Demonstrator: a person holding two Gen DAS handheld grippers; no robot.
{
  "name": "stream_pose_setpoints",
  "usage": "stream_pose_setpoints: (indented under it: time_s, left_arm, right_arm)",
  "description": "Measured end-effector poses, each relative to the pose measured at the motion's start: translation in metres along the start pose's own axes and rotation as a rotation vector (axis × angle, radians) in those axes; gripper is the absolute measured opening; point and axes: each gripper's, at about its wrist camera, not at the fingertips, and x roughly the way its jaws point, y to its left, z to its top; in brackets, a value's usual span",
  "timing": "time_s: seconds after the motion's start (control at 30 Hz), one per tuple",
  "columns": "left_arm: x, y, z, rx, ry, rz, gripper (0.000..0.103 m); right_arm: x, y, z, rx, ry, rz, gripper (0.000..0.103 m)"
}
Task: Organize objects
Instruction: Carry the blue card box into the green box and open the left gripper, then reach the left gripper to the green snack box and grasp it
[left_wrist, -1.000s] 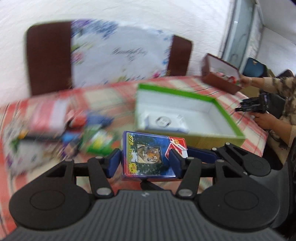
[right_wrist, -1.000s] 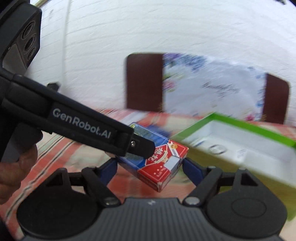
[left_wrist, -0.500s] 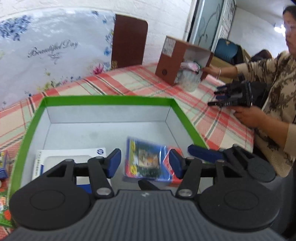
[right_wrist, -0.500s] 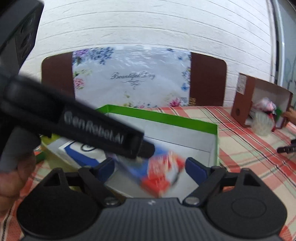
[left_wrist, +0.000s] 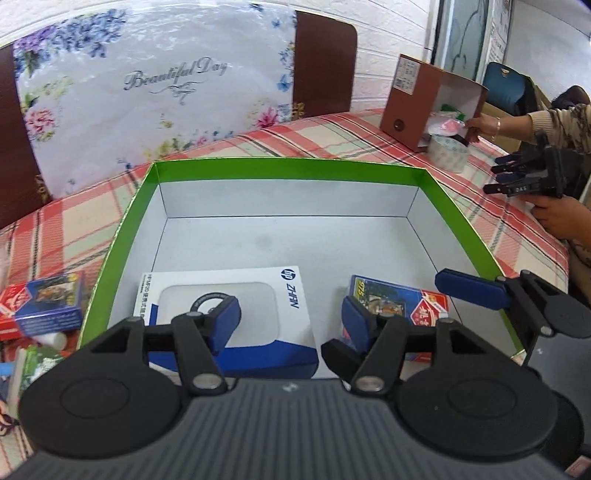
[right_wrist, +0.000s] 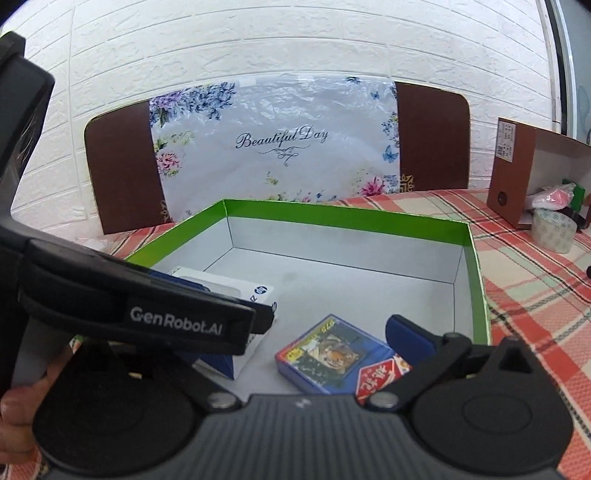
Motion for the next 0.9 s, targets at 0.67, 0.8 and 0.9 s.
stream_pose_setpoints:
  time_s: [0.67,0.8,0.9]
  left_arm:
    - [-0.112,0.075,-0.064,-0.125,-0.105,-0.011,0.065]
    - [-0.133,0.124,-0.100,-0.208,-0.076,0.084,0.073]
    - [-0.145,0.157,-0.123,-0.297,-0.064,0.168,0.072]
  right_arm:
    - [-0.065,0.116,-0.018,-0.264,-0.216,0.163,0.096]
    - [-0.058,0.173,-0.026,-0.427,-0.168,0.299,0.093]
    - [-0.044,0.223,-0.028,-0.594,-0.142,0.369,0.093]
